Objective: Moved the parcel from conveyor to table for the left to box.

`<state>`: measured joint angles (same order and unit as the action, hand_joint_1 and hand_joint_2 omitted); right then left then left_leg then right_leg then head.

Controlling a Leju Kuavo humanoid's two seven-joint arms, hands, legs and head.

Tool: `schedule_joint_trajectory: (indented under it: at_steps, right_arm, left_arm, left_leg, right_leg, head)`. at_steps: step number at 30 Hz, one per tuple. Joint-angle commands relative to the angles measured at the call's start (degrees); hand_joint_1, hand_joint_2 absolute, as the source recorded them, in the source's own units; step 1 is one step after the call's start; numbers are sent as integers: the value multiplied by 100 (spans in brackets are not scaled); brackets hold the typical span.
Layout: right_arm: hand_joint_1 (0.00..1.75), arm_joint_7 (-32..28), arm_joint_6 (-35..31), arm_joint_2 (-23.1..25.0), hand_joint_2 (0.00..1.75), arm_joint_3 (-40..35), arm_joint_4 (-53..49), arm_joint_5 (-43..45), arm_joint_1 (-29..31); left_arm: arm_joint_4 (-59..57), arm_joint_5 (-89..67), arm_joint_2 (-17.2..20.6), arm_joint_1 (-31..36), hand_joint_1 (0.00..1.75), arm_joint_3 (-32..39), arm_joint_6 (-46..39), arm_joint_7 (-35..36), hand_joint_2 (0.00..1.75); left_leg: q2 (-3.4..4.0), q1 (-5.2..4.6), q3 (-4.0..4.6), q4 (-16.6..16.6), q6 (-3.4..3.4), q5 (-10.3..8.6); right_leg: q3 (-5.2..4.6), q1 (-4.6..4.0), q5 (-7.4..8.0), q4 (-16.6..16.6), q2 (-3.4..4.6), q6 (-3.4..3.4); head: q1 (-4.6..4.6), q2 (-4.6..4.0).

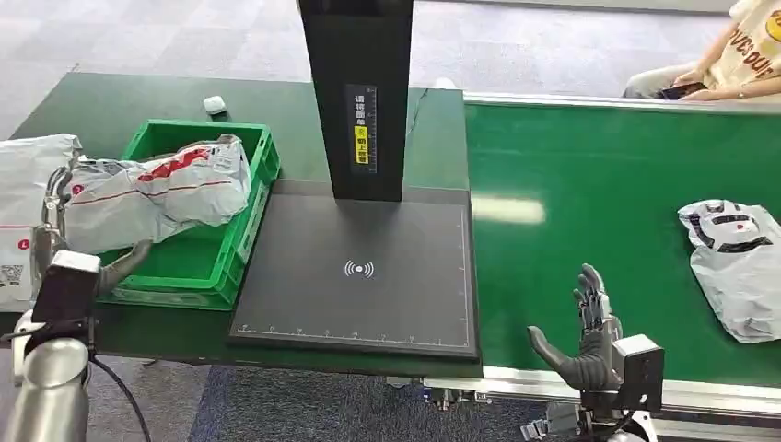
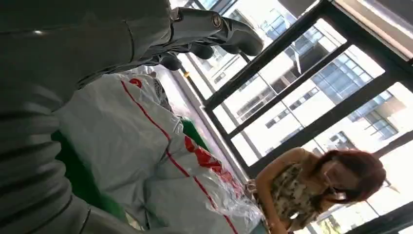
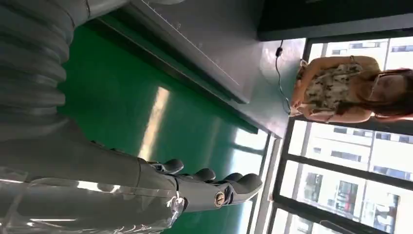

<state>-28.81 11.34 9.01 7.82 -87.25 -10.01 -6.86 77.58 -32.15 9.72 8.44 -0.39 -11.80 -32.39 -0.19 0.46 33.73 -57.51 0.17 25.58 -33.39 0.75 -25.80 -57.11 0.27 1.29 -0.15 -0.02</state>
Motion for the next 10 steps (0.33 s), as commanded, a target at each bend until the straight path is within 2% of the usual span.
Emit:
schedule_joint_trajectory:
  at_steps: [1,5,7,8,9,10]
  right_arm:
    - [0,43,-26,-21,175,-78,88,1,89]
    - [0,43,-26,-21,175,-78,88,1,89]
    - [0,42,-4,-68,175,-182,78,14,78]
    - [0,42,7,-122,175,-337,166,19,126]
    - [0,27,-24,-117,175,-374,210,14,153]
    - [0,-4,-57,-157,175,-518,368,13,260]
  left_arm:
    - [1012,63,-453,-460,0,341,117,5,175]
    - [1012,63,-453,-460,0,341,117,5,175]
    - [1228,715,-653,-620,0,405,701,-314,175]
    - [1508,1266,-809,-919,0,408,1267,-462,175]
    - [1567,1316,-857,-1019,0,344,1371,-500,175]
    - [1652,1819,-982,-1231,0,249,1828,-649,175]
  left_leg:
    - [4,1,-16,5,-2,3]
    - [3,2,-17,6,-2,2]
    - [0,2,-14,5,-1,1]
    - [3,2,-22,9,-1,3]
    - [8,1,-19,6,0,5]
    - [14,1,-18,6,1,5]
  right_leg:
    - [14,-2,-3,3,0,-7]
    - [16,-4,-1,5,-1,-7]
    - [14,-4,-1,4,-3,-5]
    - [22,-5,-2,9,-1,-6]
    - [18,-3,-1,6,5,-3]
    - [17,-2,1,6,12,-2]
  head:
    - [-7,0]
    - [-4,0]
    - [-4,0]
    - [-4,0]
    - [-2,0]
    - [-4,0]
